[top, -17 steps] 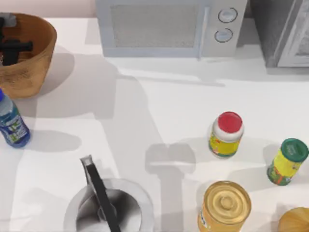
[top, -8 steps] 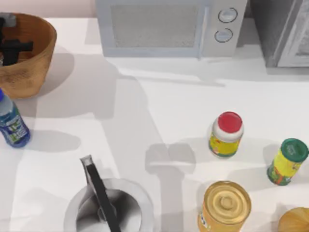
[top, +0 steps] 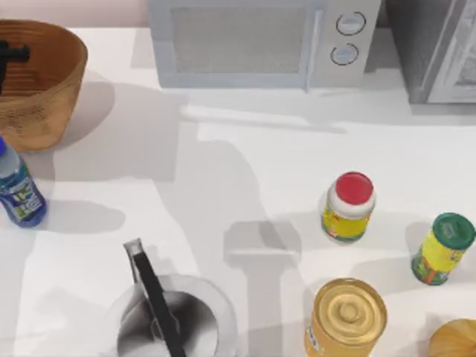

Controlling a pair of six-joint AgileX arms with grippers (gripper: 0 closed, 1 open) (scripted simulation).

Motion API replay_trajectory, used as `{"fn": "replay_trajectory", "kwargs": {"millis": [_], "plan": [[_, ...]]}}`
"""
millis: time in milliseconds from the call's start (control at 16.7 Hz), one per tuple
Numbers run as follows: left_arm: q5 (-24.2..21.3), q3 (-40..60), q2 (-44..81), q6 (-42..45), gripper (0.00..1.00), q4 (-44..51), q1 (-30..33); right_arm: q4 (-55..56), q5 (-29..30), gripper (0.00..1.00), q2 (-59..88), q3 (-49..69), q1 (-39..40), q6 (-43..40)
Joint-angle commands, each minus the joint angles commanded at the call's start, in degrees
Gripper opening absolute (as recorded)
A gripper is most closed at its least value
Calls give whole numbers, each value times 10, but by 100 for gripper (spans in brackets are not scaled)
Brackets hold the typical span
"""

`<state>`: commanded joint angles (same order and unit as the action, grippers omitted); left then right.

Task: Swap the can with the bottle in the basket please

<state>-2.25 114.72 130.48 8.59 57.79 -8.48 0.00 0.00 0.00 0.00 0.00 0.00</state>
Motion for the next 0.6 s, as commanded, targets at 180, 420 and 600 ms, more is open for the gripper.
{"fn": "replay_trajectory", "kwargs": {"millis": [180, 420, 600], "plan": [[12, -132, -139, 9, 0, -85, -9, 0, 0, 100, 0, 0, 0, 0], [28, -361, -389, 12, 0, -212, -12, 0, 0, 100, 0, 0, 0, 0], [36, -550, -600, 7, 0, -304, -6, 0, 0, 100, 0, 0, 0, 0]]}}
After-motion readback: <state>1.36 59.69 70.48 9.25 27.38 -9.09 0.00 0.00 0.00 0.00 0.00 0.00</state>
